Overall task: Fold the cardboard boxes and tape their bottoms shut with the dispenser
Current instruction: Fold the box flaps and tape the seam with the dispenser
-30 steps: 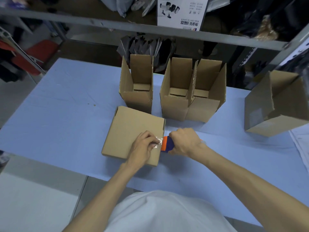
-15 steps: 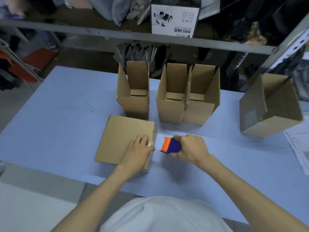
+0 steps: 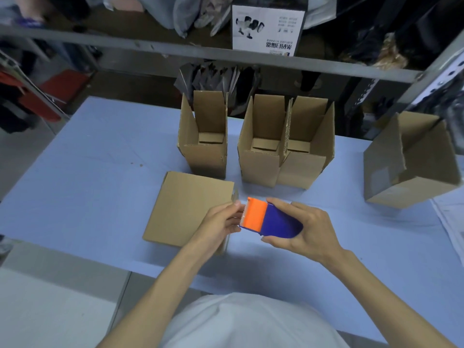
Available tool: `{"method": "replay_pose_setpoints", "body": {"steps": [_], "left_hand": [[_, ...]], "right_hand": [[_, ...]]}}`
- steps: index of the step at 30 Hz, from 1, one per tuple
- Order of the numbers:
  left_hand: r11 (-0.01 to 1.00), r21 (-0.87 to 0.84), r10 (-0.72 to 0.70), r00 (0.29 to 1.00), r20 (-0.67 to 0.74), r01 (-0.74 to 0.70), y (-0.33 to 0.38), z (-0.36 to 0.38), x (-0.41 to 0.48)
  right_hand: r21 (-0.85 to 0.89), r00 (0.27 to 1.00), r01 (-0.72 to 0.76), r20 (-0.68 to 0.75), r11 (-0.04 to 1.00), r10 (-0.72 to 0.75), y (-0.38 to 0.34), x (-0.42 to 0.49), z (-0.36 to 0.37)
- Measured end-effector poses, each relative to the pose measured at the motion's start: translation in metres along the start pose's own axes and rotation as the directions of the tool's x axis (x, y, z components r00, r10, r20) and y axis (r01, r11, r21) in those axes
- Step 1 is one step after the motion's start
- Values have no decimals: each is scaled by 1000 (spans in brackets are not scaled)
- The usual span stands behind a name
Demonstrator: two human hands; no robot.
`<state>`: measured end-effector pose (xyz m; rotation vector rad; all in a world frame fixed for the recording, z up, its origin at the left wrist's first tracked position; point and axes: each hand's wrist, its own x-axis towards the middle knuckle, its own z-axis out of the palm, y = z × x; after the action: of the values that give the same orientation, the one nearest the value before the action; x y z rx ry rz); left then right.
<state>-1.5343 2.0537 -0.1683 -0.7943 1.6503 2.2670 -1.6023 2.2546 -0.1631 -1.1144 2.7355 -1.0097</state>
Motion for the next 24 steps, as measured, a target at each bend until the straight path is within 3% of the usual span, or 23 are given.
{"method": "replay_pose_setpoints", "body": {"steps": [4, 10, 14, 18, 21, 24], "left_hand": [[1000, -29, -8, 994, 111, 11, 0, -6, -6], [999, -10, -37, 991, 126, 39, 4, -6, -8], [973, -199, -100, 989, 112, 121, 9, -14, -7], [977, 211, 3, 996, 94, -22, 9, -16, -7], [948, 315, 79, 993, -83, -49, 4, -10, -7], [894, 437, 190, 969, -161, -103, -1, -8, -7]], "right_hand": [[54, 999, 46, -7, 997, -45, -1, 0, -1], [169, 998, 56, -14, 984, -54, -6, -2, -1], [220, 1000, 22, -14, 975, -19, -5, -5, -3], [169, 1000, 15, 15, 986, -18, -5, -7, -3], [139, 999, 9, 30, 990, -13, -5, -8, 1], [135, 999, -9, 44, 991, 4, -5, -9, 4]]}}
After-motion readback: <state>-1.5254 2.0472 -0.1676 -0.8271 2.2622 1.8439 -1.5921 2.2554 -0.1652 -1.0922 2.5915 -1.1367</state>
